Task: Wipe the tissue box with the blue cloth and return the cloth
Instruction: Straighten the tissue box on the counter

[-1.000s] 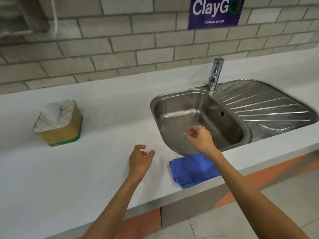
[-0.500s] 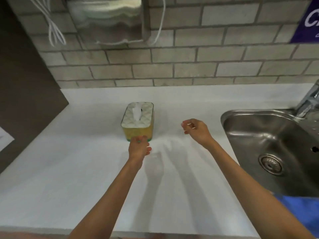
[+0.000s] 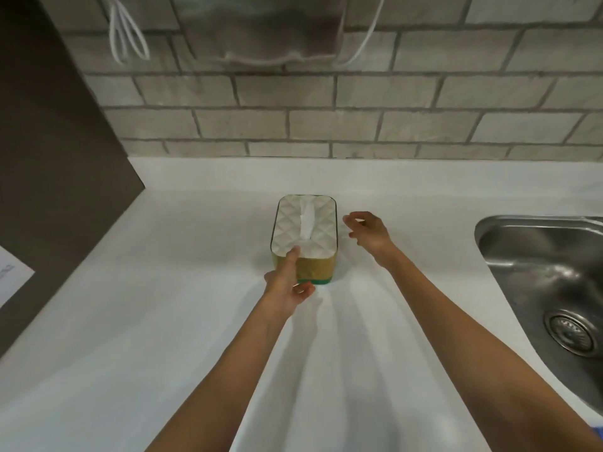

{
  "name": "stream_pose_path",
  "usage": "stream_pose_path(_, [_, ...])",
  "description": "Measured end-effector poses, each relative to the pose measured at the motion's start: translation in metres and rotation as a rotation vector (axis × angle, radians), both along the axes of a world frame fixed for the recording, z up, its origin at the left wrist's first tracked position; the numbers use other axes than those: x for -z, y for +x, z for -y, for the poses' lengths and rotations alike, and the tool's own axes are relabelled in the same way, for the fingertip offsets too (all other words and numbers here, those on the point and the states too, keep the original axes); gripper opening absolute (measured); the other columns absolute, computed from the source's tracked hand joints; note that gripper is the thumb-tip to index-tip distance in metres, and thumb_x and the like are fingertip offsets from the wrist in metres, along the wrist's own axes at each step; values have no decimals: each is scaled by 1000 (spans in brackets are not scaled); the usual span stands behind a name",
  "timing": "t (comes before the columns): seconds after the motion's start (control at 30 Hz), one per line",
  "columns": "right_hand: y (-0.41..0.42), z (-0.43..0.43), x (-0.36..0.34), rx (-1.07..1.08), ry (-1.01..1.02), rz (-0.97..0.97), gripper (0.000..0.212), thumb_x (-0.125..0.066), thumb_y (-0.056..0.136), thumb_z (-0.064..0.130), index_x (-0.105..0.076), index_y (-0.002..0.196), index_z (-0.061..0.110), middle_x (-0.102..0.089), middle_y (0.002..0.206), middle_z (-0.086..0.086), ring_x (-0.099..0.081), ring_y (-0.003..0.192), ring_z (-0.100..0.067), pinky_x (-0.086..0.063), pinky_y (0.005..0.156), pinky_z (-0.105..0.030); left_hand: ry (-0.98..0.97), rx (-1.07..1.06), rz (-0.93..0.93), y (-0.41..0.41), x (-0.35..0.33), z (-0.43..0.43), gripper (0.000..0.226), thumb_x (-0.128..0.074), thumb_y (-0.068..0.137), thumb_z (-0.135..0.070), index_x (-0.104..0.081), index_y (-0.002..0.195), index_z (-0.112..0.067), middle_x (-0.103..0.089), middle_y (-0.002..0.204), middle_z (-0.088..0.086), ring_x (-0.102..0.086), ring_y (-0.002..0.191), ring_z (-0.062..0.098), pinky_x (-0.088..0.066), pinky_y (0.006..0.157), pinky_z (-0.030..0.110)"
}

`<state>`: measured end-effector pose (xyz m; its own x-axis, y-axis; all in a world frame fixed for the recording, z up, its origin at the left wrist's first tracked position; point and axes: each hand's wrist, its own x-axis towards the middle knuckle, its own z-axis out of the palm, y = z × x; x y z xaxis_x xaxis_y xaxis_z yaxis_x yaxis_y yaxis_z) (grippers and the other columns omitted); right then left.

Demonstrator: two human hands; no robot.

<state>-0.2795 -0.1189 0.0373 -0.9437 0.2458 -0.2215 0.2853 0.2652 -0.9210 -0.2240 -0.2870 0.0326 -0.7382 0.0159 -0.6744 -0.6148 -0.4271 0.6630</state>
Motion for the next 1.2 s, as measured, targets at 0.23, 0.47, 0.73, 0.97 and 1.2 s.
stream_pose_path(0.23, [-48, 3, 11, -2, -125, 42, 58, -53, 91, 37, -36, 141, 12, -50, 130, -8, -48, 113, -19, -37, 99, -32, -149, 40, 36, -26, 14, 11, 62, -66, 84, -27, -39, 134, -2, -52, 134, 24, -57, 81, 22, -54, 65, 33])
stream_pose_path(0.47, [-74, 6, 24, -60, -168, 6, 52, -54, 92, 33, -43, 138, 12, -52, 130, -5, -48, 119, -17, -35, 105, -33, -351, -72, -67, -70, 10, 44, 67, -60, 87, -17, -25, 141, 4, -57, 83, 12, -56, 70, 23, -51, 67, 35])
stream_pose_path(0.73, [-90, 14, 34, -8, -112, -105, 32, -59, 89, 28, -63, 115, 11, -63, 101, 0, -59, 95, -17, -49, 91, -36, -432, -101, -155, -149, 6, 61, 51, -52, 90, -15, -39, 135, 3, -60, 109, 22, -52, 72, 20, -48, 66, 26])
stream_pose_path(0.97, [-105, 25, 37, 34, -139, -113, 32, -61, 88, 21, -61, 117, 6, -63, 101, -4, -58, 94, -19, -49, 95, -42, -538, -35, -266, -201, -3, 58, 30, -44, 91, -23, -55, 112, -4, -55, 103, 11, -52, 82, 21, -41, 59, 26])
stream_pose_path(1.2, [-118, 31, 36, 51, -132, -114, 35, -61, 88, 19, -60, 120, 6, -64, 107, -7, -59, 96, -21, -48, 92, -38, -502, -5, -354, -222, -3, 59, 33, -34, 95, -27, -48, 67, -19, -51, 76, 3, -48, 69, 19, -36, 58, 28])
